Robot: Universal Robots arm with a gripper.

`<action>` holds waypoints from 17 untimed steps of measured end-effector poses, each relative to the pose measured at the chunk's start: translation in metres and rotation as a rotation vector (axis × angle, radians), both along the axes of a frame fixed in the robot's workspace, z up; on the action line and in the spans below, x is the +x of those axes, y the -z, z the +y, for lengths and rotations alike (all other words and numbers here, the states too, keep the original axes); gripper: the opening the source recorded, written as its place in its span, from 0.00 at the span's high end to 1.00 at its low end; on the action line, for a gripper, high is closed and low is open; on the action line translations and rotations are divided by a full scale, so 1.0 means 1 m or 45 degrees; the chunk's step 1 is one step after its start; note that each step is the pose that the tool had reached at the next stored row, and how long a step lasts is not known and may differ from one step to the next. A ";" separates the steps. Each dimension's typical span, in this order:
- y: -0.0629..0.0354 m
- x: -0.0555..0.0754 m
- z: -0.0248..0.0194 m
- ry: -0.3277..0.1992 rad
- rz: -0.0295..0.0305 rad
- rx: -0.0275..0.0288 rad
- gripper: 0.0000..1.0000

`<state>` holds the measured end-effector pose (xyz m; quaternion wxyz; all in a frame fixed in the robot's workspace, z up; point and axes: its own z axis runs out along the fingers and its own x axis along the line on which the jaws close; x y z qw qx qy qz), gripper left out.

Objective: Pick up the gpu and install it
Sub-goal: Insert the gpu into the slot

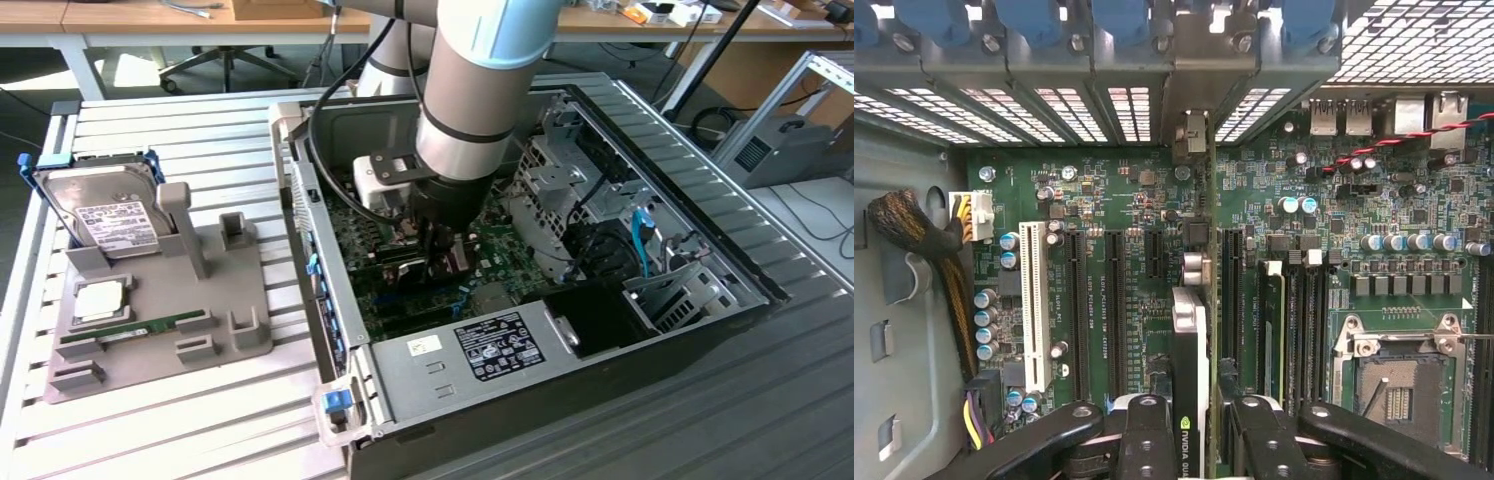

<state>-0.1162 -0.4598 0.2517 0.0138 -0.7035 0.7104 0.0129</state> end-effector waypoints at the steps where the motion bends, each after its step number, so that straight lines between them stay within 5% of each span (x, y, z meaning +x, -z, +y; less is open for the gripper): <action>1: 0.0001 0.000 0.0000 0.000 0.0000 -0.0001 0.73; 17: 0.0009 0.000 0.0000 0.000 -0.0001 -0.0001 0.73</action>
